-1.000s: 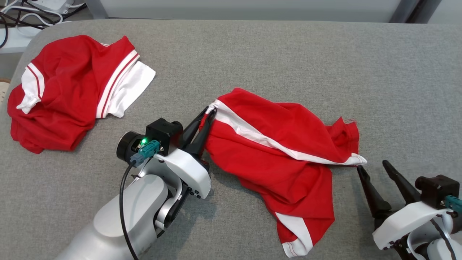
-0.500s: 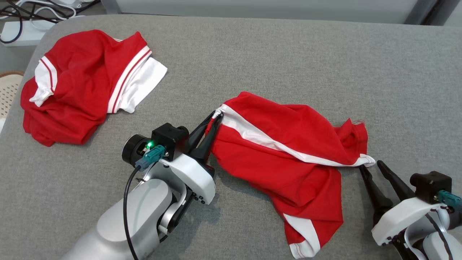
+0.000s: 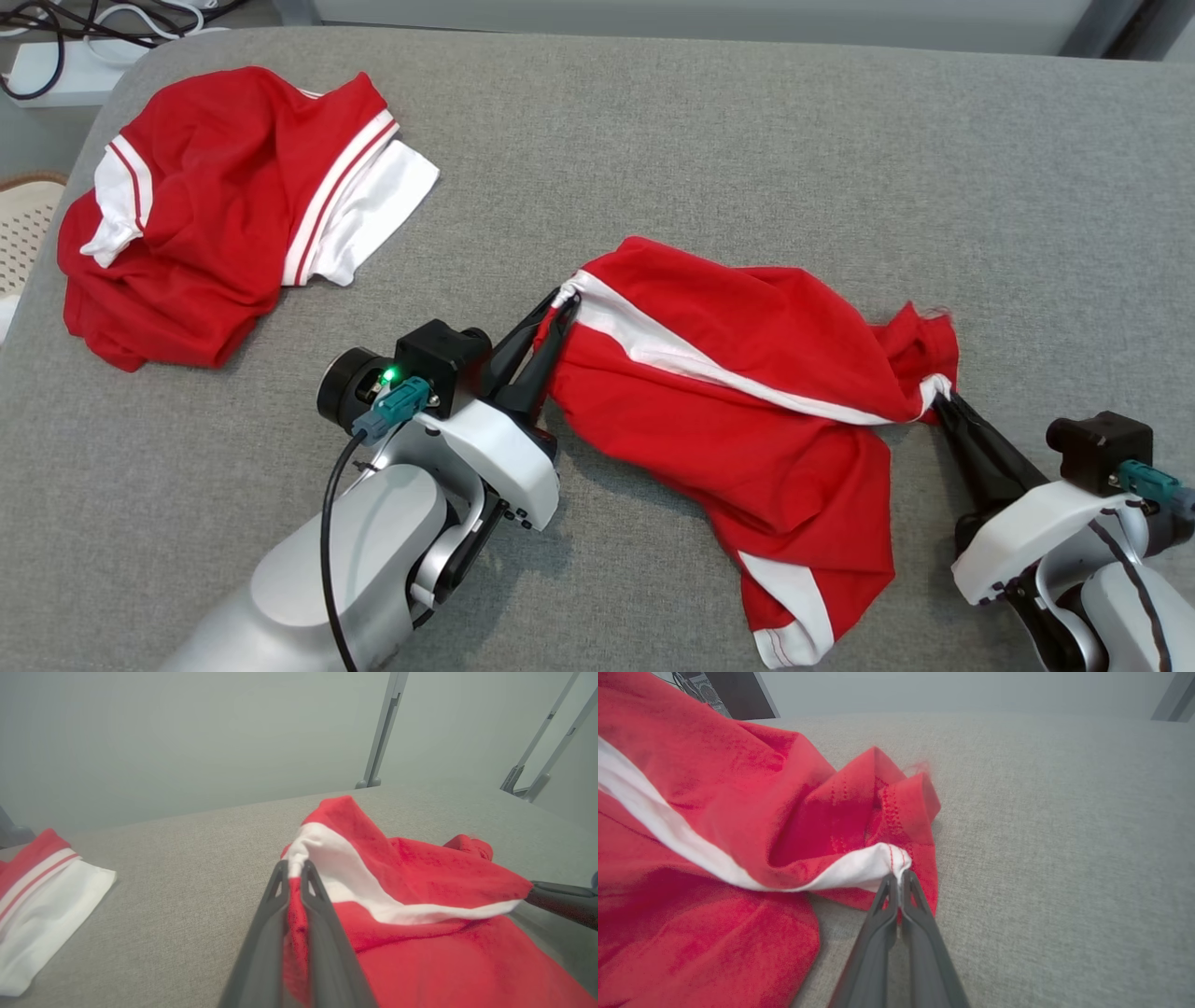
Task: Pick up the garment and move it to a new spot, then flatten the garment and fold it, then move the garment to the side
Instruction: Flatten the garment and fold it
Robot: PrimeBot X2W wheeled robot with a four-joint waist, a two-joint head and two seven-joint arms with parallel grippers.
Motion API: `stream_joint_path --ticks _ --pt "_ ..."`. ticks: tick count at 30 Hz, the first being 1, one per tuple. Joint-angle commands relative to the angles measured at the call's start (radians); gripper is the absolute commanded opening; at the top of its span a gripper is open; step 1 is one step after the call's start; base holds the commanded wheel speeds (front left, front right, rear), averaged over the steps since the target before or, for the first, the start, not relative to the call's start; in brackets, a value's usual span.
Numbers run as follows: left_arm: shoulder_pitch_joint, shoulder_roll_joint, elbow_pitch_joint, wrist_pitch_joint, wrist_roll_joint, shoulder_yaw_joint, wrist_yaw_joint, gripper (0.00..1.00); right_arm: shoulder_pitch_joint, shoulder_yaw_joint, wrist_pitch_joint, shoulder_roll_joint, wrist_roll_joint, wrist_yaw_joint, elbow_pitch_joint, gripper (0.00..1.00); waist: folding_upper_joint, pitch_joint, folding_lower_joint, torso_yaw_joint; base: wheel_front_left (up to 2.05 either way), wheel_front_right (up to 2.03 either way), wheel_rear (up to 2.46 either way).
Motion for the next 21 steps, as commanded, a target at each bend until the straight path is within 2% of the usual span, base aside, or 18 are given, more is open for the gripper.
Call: stream_joint_path --ticks 1,6,11,17,21 --pt "-0.012 0.031 -0.024 -0.005 0.008 0.038 0.01 0.0 -0.01 0.017 -0.021 -0.025 0.007 0.003 -0.017 0.0 0.0 -0.003 0.0 -0.002 0.0 0.0 0.0" --pt "-0.007 0.038 -0.041 -0.009 0.008 0.061 0.008 0.0 -0.012 -0.011 -0.063 -0.043 0.003 0.003 -0.043 0.0 0.0 -0.02 0.0 -0.017 0.0 0.0 0.0" --pt "-0.003 0.049 -0.102 -0.013 -0.001 0.127 -0.01 0.0 -0.018 -0.066 -0.098 -0.061 -0.022 0.003 -0.139 0.0 0.0 -0.043 0.0 -0.04 0.0 0.0 0.0" --pt "-0.025 0.08 -0.204 -0.012 -0.073 0.238 -0.099 0.0 -0.058 -0.121 -0.085 -0.097 -0.063 0.003 -0.262 0.0 0.0 -0.081 0.0 -0.065 0.0 0.0 0.0" --pt "-0.07 0.1 -0.262 0.046 -0.191 0.301 -0.164 0.0 -0.112 -0.153 -0.05 -0.127 -0.079 0.003 -0.332 0.0 0.0 -0.106 0.0 -0.078 0.0 0.0 0.0"
